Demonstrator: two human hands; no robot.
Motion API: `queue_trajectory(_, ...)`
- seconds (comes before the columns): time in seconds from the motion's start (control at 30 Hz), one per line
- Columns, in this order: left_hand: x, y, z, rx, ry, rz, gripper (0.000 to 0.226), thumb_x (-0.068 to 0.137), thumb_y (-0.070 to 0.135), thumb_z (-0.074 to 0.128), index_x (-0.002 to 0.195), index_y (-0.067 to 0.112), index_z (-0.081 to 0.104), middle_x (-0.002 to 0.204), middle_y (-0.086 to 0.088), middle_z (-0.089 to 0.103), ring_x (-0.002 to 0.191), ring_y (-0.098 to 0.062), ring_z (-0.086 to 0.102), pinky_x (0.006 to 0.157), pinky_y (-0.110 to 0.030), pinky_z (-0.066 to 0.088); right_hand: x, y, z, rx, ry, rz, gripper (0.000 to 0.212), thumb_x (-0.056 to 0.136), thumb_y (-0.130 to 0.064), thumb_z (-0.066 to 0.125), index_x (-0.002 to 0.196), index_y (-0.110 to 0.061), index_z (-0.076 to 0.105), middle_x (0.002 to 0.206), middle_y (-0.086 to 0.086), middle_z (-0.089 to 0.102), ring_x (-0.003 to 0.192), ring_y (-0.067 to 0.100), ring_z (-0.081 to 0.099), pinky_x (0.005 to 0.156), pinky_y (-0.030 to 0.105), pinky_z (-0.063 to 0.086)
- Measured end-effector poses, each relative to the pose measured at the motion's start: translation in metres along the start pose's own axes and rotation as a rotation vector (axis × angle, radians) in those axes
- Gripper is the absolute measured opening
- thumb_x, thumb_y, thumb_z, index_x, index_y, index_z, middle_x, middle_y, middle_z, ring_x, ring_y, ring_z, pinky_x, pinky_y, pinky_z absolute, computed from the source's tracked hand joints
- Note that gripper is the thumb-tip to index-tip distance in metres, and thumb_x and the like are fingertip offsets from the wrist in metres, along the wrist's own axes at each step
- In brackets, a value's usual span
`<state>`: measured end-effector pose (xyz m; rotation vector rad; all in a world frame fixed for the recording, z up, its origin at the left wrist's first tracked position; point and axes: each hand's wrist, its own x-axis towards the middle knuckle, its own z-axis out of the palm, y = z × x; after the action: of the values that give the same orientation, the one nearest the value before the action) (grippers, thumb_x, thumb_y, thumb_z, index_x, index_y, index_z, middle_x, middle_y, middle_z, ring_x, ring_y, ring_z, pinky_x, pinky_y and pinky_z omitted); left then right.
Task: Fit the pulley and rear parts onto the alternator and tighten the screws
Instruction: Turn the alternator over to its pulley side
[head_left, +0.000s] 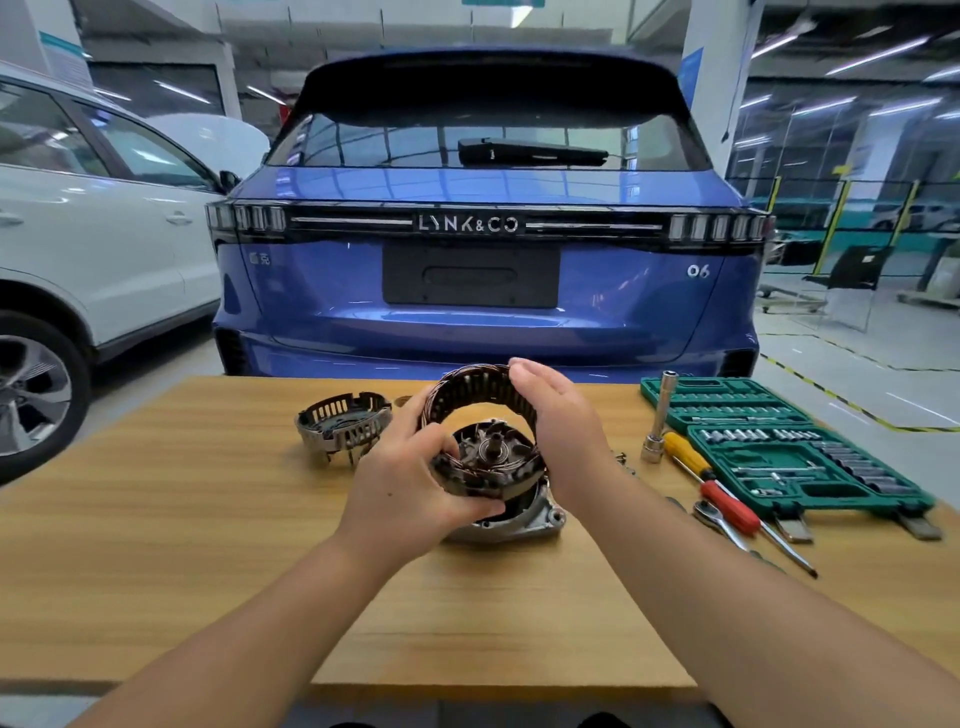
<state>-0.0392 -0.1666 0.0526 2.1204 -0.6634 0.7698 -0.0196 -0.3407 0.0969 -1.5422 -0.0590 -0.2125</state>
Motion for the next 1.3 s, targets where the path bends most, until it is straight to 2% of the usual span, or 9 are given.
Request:
queue_trajectory(0.1, 0.008, 0.013, 0.005, -0.237, -0.095, -0.169, 0.057, 0.05, 0.053, 0.088, 0.096, 0.048, 0.054, 0.148, 0.03, 0.031, 0.133, 0.011, 0.034, 0.108, -0.018, 0.031, -0.003, 0.004, -0.005, 0.132, 0.119, -0.003, 0.024, 0.096, -0.04, 0.055, 0.112, -0.034, 0.071, 0.114, -0.005, 0.072, 0.113, 0.02, 0.064, 0.101, 0.054, 0.05)
queue_trajectory(0.2, 0.014, 0.021, 0.016, -0.695, -0.065, -0.36, 0.064, 0.067, 0.049, 0.079, 0.124, 0.053, 0.049, 0.133, 0.032, 0.052, 0.127, -0.006, 0.053, 0.095, -0.031, 0.053, -0.008, 0.015, -0.003, 0.167, 0.139, 0.003, 0.034, 0.097, -0.05, 0.048, 0.098, -0.032, 0.076, 0.101, -0.001, 0.076, 0.106, 0.025, 0.068, 0.096, 0.058, 0.054)
queue_trajectory(0.33, 0.016, 0.015, 0.032, -0.775, 0.052, -0.484, 0.089, 0.075, 0.077, 0.058, 0.152, 0.043, 0.031, 0.145, 0.033, 0.043, 0.14, 0.001, 0.037, 0.117, -0.043, 0.034, -0.002, 0.03, -0.001, 0.156, 0.186, 0.008, 0.039, 0.101, -0.054, 0.041, 0.087, -0.042, 0.076, 0.092, -0.007, 0.077, 0.1, 0.019, 0.07, 0.092, 0.054, 0.056)
queue_trajectory(0.4, 0.017, 0.01, 0.035, -0.811, 0.012, -0.5, 0.08, 0.082, 0.08, 0.049, 0.15, 0.037, 0.04, 0.15, 0.018, 0.047, 0.141, -0.008, 0.041, 0.117, -0.049, 0.034, 0.004, 0.035, -0.001, 0.15, 0.189, 0.002, 0.039, 0.102, -0.053, 0.039, 0.091, -0.043, 0.075, 0.093, -0.009, 0.077, 0.094, 0.014, 0.071, 0.089, 0.051, 0.059)
queue_trajectory(0.47, 0.021, 0.006, 0.035, -0.88, -0.058, -0.502, 0.063, 0.085, 0.079, 0.049, 0.131, 0.038, 0.063, 0.135, 0.001, 0.064, 0.128, -0.018, 0.059, 0.103, -0.048, 0.05, 0.009, 0.042, -0.001, 0.161, 0.197, -0.004, 0.04, 0.102, -0.053, 0.039, 0.097, -0.038, 0.076, 0.096, -0.007, 0.077, 0.091, 0.011, 0.073, 0.087, 0.049, 0.06)
queue_trajectory(0.6, 0.024, -0.006, 0.043, -0.932, -0.08, -0.529, 0.058, 0.066, 0.09, 0.055, 0.106, 0.051, 0.072, 0.119, 0.009, 0.072, 0.111, -0.009, 0.067, 0.079, -0.022, 0.057, 0.02, 0.058, -0.001, 0.187, 0.231, 0.024, 0.039, 0.103, -0.054, 0.04, 0.108, -0.035, 0.074, 0.101, -0.007, 0.077, 0.101, 0.017, 0.071, 0.089, 0.047, 0.06)
queue_trajectory(0.97, 0.022, -0.026, 0.063, -0.915, -0.008, -0.585, 0.084, 0.076, 0.087, 0.049, 0.135, 0.028, 0.058, 0.134, -0.007, 0.063, 0.129, -0.025, 0.057, 0.109, -0.055, 0.042, 0.035, 0.081, -0.002, 0.102, 0.235, -0.006, 0.035, 0.103, -0.053, 0.042, 0.107, -0.037, 0.073, 0.104, -0.015, 0.075, 0.107, 0.009, 0.067, 0.092, 0.038, 0.056)
queue_trajectory(1.13, 0.024, -0.031, 0.067, -0.874, -0.027, -0.639, 0.079, 0.083, 0.081, 0.044, 0.141, 0.027, 0.052, 0.136, -0.006, 0.061, 0.129, -0.027, 0.056, 0.109, -0.057, 0.043, 0.034, 0.088, -0.004, 0.064, 0.22, 0.012, 0.034, 0.105, -0.052, 0.04, 0.101, -0.041, 0.072, 0.097, -0.022, 0.074, 0.1, 0.004, 0.067, 0.072, 0.021, 0.054)
queue_trajectory(1.3, 0.023, -0.041, 0.063, -0.69, -0.08, -0.606, 0.073, 0.083, 0.084, 0.034, 0.143, 0.045, 0.046, 0.146, 0.012, 0.052, 0.138, -0.013, 0.045, 0.116, -0.049, 0.035, 0.031, 0.089, -0.006, -0.1, 0.163, -0.025, 0.034, 0.106, -0.048, 0.038, 0.092, -0.056, 0.069, 0.093, -0.026, 0.071, 0.091, -0.009, 0.064, 0.078, 0.026, 0.053)
